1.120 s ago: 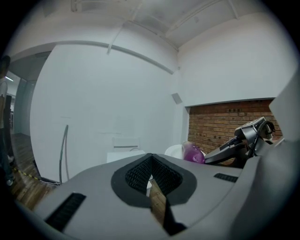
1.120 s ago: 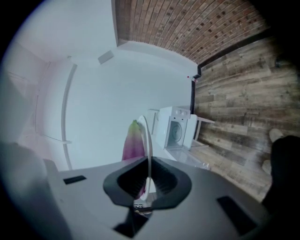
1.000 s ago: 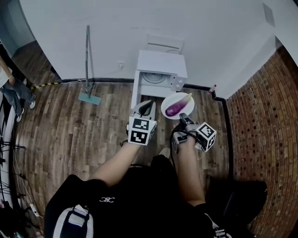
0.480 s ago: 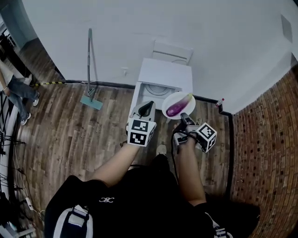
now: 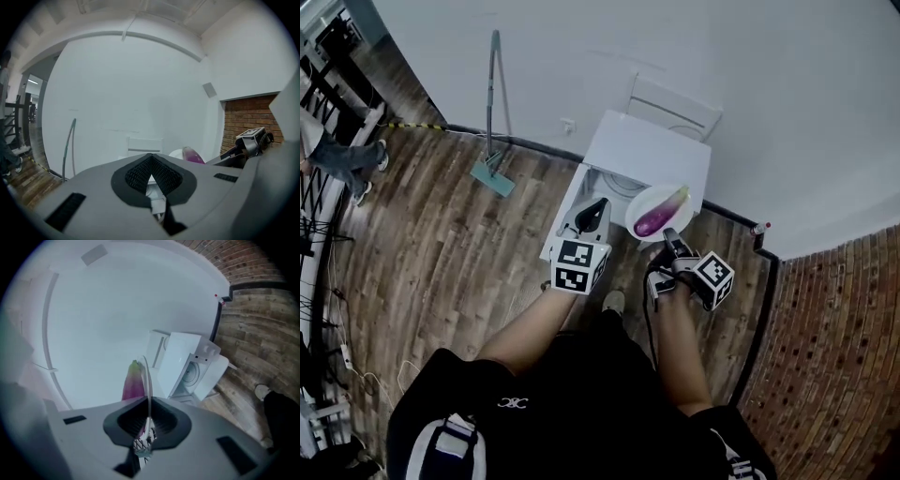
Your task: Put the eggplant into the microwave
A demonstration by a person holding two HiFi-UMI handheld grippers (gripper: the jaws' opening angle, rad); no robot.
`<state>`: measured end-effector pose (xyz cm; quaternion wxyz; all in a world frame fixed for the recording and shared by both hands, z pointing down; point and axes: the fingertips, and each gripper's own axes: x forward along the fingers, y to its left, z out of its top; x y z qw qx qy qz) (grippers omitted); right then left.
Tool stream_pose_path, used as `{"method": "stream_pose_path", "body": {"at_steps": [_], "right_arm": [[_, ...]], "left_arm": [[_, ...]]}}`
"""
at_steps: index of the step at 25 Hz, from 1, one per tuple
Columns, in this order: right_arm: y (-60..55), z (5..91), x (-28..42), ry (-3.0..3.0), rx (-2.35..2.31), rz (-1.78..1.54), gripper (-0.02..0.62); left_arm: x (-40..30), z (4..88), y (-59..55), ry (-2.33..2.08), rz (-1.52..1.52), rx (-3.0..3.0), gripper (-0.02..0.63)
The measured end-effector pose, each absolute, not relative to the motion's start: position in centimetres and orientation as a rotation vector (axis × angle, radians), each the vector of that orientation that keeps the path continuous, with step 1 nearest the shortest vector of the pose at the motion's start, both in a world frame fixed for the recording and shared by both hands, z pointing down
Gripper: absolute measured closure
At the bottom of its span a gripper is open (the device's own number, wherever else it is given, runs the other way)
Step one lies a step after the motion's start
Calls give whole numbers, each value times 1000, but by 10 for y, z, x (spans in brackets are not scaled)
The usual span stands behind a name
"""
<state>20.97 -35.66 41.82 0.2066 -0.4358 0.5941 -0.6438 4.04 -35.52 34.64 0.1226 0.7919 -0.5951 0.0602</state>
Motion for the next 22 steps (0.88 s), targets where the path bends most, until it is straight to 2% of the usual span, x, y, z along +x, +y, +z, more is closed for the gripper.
{"method": "stream_pose_path", "body": {"at_steps": [9, 22], "right_arm": [[-401, 473, 189, 1911, -1100, -1931, 568], [-407, 622, 158, 1832, -1096, -2104, 568]], "left_arm": [[37, 377, -384, -1855, 153, 2166, 615], [39, 510, -374, -1846, 200, 2089, 615]]}}
